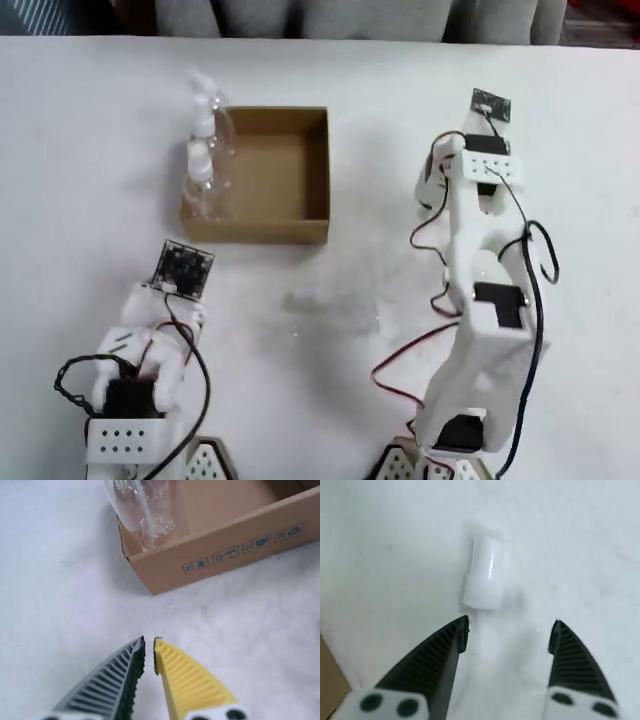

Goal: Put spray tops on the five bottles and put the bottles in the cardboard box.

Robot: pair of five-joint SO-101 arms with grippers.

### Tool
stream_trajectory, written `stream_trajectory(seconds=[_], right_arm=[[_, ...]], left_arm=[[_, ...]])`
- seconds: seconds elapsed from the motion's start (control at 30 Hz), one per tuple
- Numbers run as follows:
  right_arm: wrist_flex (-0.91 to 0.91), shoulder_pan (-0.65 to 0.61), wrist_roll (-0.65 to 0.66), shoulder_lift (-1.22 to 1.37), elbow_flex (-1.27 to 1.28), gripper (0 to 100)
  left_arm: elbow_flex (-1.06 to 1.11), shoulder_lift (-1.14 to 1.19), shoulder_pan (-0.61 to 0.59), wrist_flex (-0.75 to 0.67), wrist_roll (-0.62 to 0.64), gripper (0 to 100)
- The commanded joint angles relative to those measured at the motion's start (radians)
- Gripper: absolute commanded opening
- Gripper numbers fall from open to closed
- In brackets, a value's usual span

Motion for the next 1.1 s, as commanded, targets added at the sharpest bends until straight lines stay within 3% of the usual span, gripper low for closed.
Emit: stream_trajectory(seconds=[0.0, 0.17, 0.37, 0.57, 0.8, 1.07], right_arm=[[-0.018, 0.004, 0.002, 0.07, -0.124, 23.7], [0.019, 0.01, 0.002, 0.205, -0.269, 22.0], [0.139, 0.03, 0.003, 0.306, -0.454, 0.6], [0.268, 0.056, 0.009, 0.343, -0.563, 1.8], [0.55, 0.045, 0.012, 0.255, -0.664, 1.5], [0.547, -0.044, 0.012, -0.059, -0.318, 1.5]], left_arm=[[-0.005, -0.015, 0.001, 0.005, -0.011, 5], [-0.005, -0.015, 0.001, 0.005, -0.011, 5], [-0.005, -0.015, 0.001, 0.005, -0.011, 5], [-0.005, -0.015, -0.001, 0.005, -0.011, 5], [-0.005, -0.015, -0.004, 0.003, -0.011, 5], [-0.005, -0.015, -0.005, 0.003, -0.011, 5]])
